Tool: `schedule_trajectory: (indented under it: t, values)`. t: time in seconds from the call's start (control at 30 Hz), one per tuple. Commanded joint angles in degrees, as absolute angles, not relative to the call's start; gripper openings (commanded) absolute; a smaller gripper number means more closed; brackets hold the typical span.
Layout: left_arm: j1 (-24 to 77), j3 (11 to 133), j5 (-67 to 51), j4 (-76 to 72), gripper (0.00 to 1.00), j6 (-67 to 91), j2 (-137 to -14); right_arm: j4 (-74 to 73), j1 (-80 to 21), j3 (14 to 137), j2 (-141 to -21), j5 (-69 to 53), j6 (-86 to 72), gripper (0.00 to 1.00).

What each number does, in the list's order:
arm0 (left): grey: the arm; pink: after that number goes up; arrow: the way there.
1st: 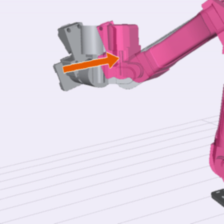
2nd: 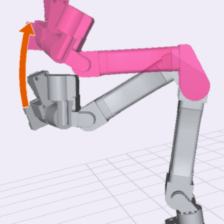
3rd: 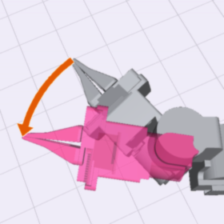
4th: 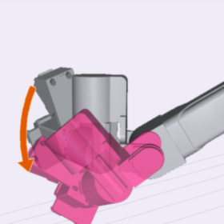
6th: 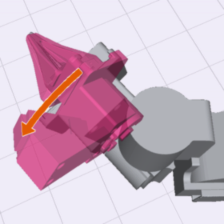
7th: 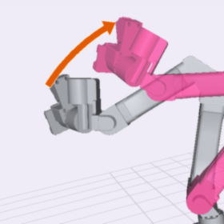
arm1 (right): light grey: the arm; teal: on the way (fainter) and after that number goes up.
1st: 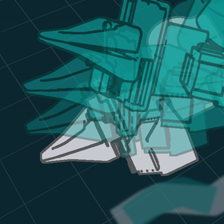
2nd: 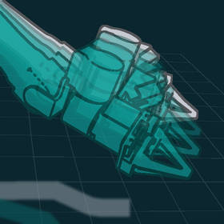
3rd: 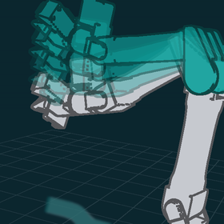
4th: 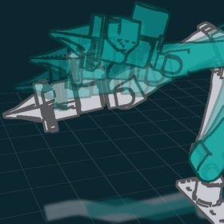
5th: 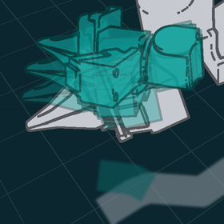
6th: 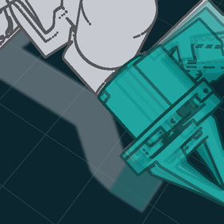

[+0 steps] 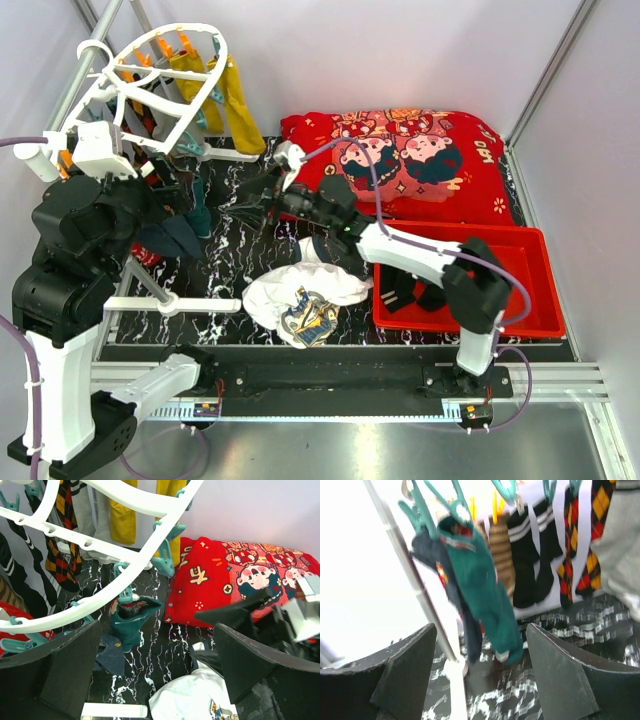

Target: Remove the socks clipped to the hanger

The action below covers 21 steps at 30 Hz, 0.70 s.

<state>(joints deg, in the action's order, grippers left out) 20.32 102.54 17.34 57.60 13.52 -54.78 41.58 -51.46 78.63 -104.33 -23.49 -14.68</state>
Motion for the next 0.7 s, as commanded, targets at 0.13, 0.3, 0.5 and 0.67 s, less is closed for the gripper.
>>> schedule_trajectory:
  t: [0.13, 0.3, 0.5, 0.67]
  values:
    - [20.39, 102.39, 15.73, 56.60, 0.99, 13.36, -53.79, 48.43, -52.47, 93.59, -117.75, -27.51, -14.15, 0.81]
    - [20.39, 101.87, 14.77, 56.60, 0.99, 13.71, -53.35, 48.78, -53.79, 99.05, -122.60, -29.09, -14.77, 0.83]
    - [20.39, 101.95, 14.77, 56.60, 0.99, 13.97, -53.26, 46.94, -55.55, 103.79, -125.94, -29.27, -13.45, 0.80]
    - [20.39, 102.57, 15.20, 57.92, 0.99, 14.50, -53.61, 44.39, -55.81, 108.27, -128.93, -27.25, -12.31, 0.77]
